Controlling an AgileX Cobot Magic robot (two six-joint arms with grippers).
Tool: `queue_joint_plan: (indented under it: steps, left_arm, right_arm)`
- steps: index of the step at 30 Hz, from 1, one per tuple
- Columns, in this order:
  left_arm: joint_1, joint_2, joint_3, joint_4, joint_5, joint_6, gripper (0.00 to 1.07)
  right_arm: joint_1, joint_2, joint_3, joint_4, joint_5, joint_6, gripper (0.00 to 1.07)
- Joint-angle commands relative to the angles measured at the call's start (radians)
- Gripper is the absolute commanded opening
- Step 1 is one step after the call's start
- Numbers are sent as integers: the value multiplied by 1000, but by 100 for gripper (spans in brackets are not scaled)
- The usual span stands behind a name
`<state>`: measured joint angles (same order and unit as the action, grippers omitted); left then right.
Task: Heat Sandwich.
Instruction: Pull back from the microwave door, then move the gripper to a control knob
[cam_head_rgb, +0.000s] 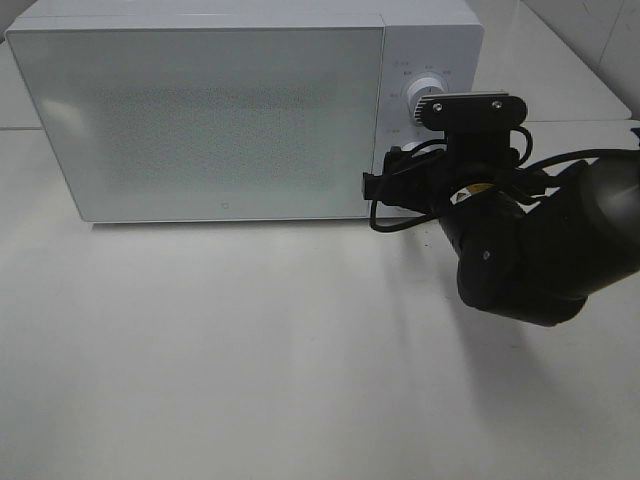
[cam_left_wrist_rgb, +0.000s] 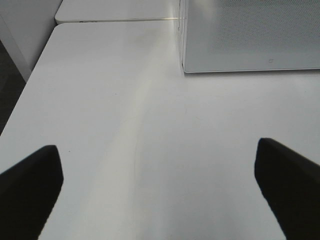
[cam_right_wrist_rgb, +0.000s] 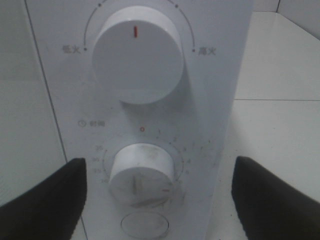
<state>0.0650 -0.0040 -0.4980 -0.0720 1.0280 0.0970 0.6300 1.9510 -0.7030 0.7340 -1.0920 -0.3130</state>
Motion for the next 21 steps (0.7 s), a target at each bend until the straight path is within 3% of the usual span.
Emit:
queue_joint_plan:
  steps: [1, 16, 21]
  left_arm:
    - [3, -27, 3, -8, 1, -3, 101]
    - [3, -27, 3, -8, 1, -3, 101]
    - [3, -27, 3, -8, 1, -3, 101]
  right_arm:
    - [-14, 27, -43, -24, 13, 1, 76]
    - [-14, 85, -101, -7, 16, -1, 76]
    - [-14, 85, -101, 14, -3, -1, 65]
